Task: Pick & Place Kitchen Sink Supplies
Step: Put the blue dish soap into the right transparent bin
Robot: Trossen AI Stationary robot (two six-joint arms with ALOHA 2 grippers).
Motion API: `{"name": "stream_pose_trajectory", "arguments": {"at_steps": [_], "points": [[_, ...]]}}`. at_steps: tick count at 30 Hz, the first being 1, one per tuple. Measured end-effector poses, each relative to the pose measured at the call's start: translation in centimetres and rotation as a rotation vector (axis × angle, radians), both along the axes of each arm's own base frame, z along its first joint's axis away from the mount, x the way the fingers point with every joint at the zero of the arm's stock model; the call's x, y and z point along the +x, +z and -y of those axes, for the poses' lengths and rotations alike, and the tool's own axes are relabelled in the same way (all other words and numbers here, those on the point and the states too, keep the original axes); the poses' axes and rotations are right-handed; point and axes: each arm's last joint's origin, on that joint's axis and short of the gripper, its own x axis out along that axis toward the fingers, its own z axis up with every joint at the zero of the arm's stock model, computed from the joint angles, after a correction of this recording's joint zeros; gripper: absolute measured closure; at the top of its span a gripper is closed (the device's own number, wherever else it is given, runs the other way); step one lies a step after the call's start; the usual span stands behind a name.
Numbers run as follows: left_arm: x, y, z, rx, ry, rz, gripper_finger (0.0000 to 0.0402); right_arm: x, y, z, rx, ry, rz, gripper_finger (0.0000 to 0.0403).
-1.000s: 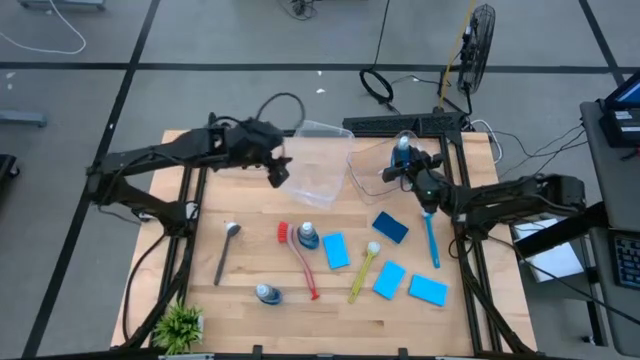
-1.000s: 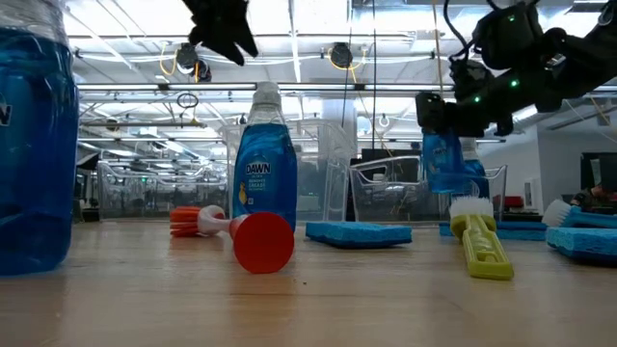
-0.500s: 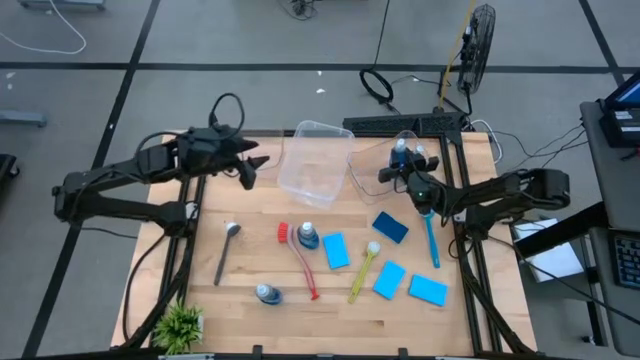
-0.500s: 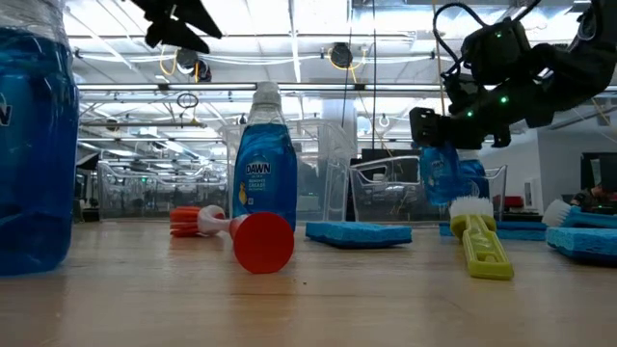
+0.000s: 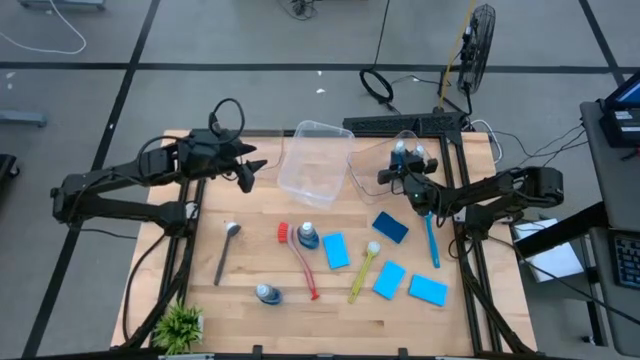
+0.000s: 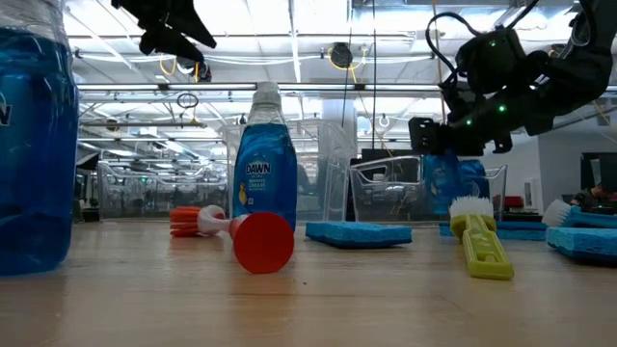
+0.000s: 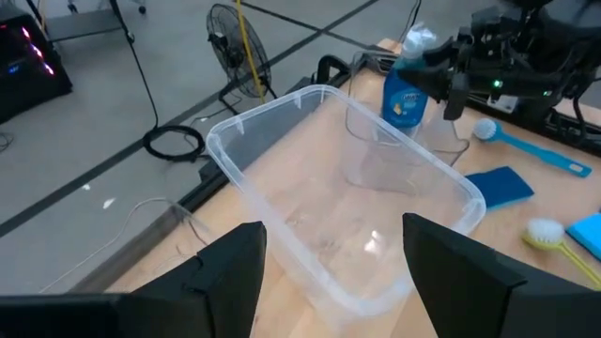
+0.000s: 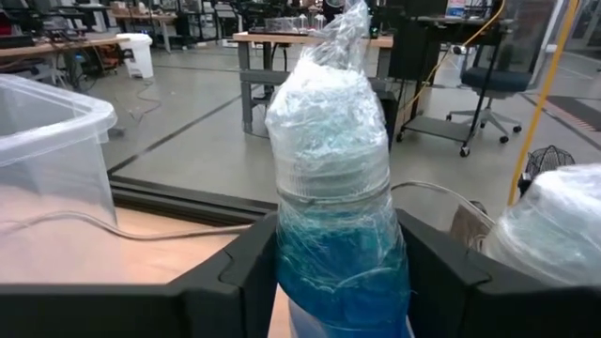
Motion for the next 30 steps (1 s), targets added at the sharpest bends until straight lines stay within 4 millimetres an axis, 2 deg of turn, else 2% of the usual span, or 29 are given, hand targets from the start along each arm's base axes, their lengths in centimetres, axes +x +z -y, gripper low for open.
{"name": "stream_pose_trajectory", "arguments": {"at_steps": [10, 24, 30], "points": [[0.04, -0.06, -0.01, 0.000, 0.000, 0.003, 0.0149, -0.04, -0.18, -0.01, 0.006, 0.003, -0.021, 0.0214], [0.06, -0.08, 0.04, -0.006, -0.016, 0.003, 0.0149, -0.04, -0.18, -0.02, 0.007, 0.004, -0.022, 0.0209], [0.05, -0.09, 0.04, -0.004, -0.019, 0.000, 0.0149, -0.02, -0.08, -0.01, 0.004, 0.001, -0.014, 0.0191]]}}
